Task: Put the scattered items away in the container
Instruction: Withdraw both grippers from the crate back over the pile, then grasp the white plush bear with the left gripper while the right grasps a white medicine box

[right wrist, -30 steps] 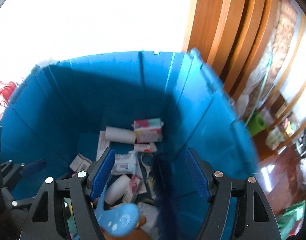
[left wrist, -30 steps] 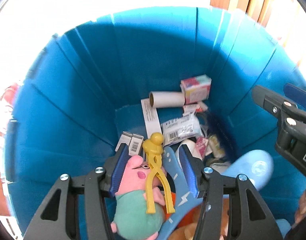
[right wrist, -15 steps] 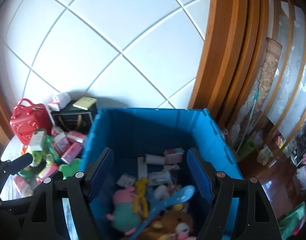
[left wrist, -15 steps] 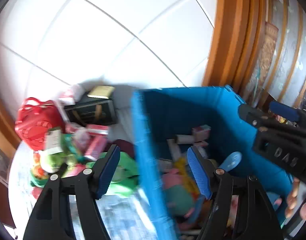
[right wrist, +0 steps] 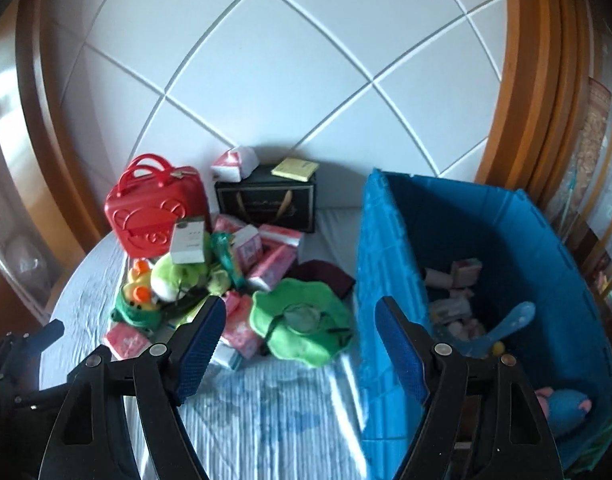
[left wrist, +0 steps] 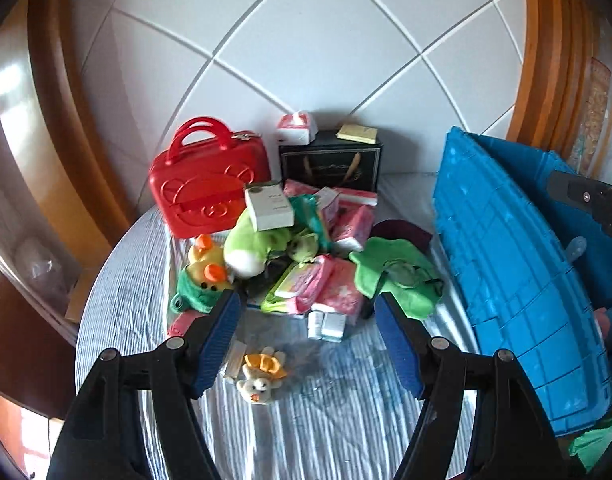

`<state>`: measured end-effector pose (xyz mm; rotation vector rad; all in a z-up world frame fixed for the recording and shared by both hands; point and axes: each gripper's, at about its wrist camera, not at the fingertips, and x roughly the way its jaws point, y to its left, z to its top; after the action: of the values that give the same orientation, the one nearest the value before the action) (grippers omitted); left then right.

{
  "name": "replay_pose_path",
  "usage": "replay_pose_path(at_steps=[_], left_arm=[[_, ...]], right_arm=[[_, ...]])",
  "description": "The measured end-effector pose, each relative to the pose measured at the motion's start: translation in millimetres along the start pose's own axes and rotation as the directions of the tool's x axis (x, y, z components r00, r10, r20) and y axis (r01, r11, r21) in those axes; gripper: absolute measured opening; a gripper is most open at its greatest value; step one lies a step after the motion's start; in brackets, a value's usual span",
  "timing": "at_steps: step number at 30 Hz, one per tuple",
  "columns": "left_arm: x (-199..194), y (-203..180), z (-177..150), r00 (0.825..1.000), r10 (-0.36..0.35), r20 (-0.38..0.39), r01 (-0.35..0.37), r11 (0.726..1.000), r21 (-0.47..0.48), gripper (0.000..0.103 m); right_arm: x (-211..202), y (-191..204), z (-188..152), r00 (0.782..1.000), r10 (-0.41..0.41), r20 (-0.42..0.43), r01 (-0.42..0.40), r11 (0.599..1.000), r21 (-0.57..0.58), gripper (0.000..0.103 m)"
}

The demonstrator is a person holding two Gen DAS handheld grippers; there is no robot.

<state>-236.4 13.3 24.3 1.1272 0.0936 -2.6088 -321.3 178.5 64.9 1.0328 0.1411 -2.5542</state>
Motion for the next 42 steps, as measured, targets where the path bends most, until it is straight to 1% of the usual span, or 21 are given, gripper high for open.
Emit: replay_pose_path(at_steps=[2,4,7,11,14,18,21,24,27,29,35,42], left_arm=[[16,18,-13,0.999,0.015,-0.037,-0.016,1.0,-0.024,0.069],[30,33,-26,0.997,0.019,-0.072,-0.023,0.999,-0.046,0.069],[55,45,-46,0.993,0.025,-0.111,-0.033,0.997,-0.073,0.069],[90,50,-75,0.988,0.031,-0.151,-0.045,0.995,-0.091,0.069],[117,51,-95,0.982,0.022,-0.188,-0.044,0.993,-0.114,0.069],[146,50,-116,0.977,0.027,-0.211,-0.061,0.985,-0.16,0.069],[158,48,-129,0.978,0.033,-0.206,-0.072,0.98,-0.183,0.069],[160,46,-144,0.983,0.07,-0.168,-0.098,0.982,-0.162,0.069],[164,49,-159,0.98,0.114,-0.161,-0.134,0.983,-0.124,0.069],[172,51,-169,0.976,0.134,-0.17,-0.153,0.983,-0.102,0.069],[207,65,-188,0.97,0.107,-0.22,-0.133,0.985,-0.108,0.069],[247,72,-187,0.967,0.066,-0.244,-0.085,0.994,-0.066,0.069]], right_arm=[[17,16,-11,0.999,0.027,-0.029,-0.027,1.0,-0.008,0.078],[37,29,-24,0.998,0.037,-0.053,-0.038,0.999,-0.015,0.078],[64,42,-44,0.996,0.046,-0.082,-0.049,0.998,-0.033,0.078],[107,52,-70,0.989,0.081,-0.125,-0.085,0.996,-0.022,0.078],[136,55,-88,0.982,0.109,-0.156,-0.113,0.994,-0.012,0.078],[163,57,-108,0.979,0.125,-0.159,-0.13,0.991,-0.021,0.078],[176,58,-120,0.977,0.155,-0.148,-0.16,0.987,-0.024,0.078],[185,59,-134,0.975,0.173,-0.136,-0.178,0.984,-0.026,0.078],[197,59,-148,0.967,0.202,-0.158,-0.204,0.979,-0.002,0.078],[207,60,-157,0.961,0.211,-0.177,-0.212,0.977,0.013,0.078],[240,67,-180,0.952,0.197,-0.233,-0.186,0.98,0.066,0.078],[274,89,-187,0.948,0.17,-0.271,-0.152,0.985,0.087,0.078]])
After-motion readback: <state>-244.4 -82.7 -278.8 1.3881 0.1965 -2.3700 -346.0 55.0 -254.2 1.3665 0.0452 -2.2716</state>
